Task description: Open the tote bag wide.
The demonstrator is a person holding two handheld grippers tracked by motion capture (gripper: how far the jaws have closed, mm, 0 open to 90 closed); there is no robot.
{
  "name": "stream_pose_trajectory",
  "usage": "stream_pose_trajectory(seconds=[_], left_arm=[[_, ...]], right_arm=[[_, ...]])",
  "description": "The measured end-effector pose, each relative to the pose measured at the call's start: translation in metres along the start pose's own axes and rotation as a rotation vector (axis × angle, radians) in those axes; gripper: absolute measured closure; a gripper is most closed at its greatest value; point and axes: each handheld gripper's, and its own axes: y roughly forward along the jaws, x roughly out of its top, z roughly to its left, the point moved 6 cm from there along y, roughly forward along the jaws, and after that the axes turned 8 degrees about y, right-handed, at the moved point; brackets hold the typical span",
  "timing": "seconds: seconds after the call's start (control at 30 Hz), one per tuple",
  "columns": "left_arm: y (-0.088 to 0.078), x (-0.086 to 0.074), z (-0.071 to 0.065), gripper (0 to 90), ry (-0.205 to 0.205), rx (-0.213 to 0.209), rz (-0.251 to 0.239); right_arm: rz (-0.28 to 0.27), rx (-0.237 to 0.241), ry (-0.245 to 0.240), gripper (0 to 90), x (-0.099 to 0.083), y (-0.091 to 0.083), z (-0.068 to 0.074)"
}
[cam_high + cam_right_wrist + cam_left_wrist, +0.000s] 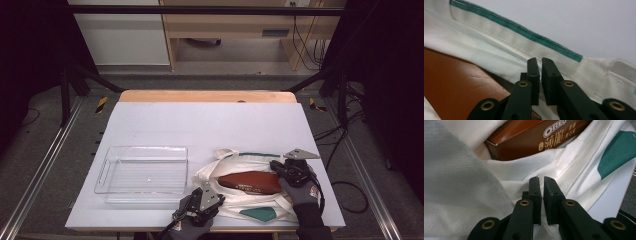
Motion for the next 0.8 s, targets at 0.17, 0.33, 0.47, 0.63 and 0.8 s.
stream_pose_trajectory(seconds=[0.17,0.33,0.47,0.63,0.8], left_arm=[[-0.012,0.014,0.003,74.4,-0.005,-0.007,-0.005],[-0.036,0.043,0.015,70.1,-0.016,0.011,-0.067],[-0.039,0.065,0.026,66.0,0.016,0.038,-0.074],[-0.015,0.08,0.038,60.5,0.029,0.051,-0.035],[0.008,0.075,0.043,58.6,0.032,0.07,0.022]], right_arm=[[-0.1,0.017,0.008,71.0,0.002,-0.02,0.001],[-0.171,0.051,-0.018,67.2,-0.006,-0.054,0.009],[-0.17,0.077,-0.029,66.6,-0.022,-0.071,0.019],[-0.14,0.107,-0.024,66.8,-0.038,-0.073,0.028],[-0.106,0.114,-0.022,68.8,-0.05,-0.071,0.031]])
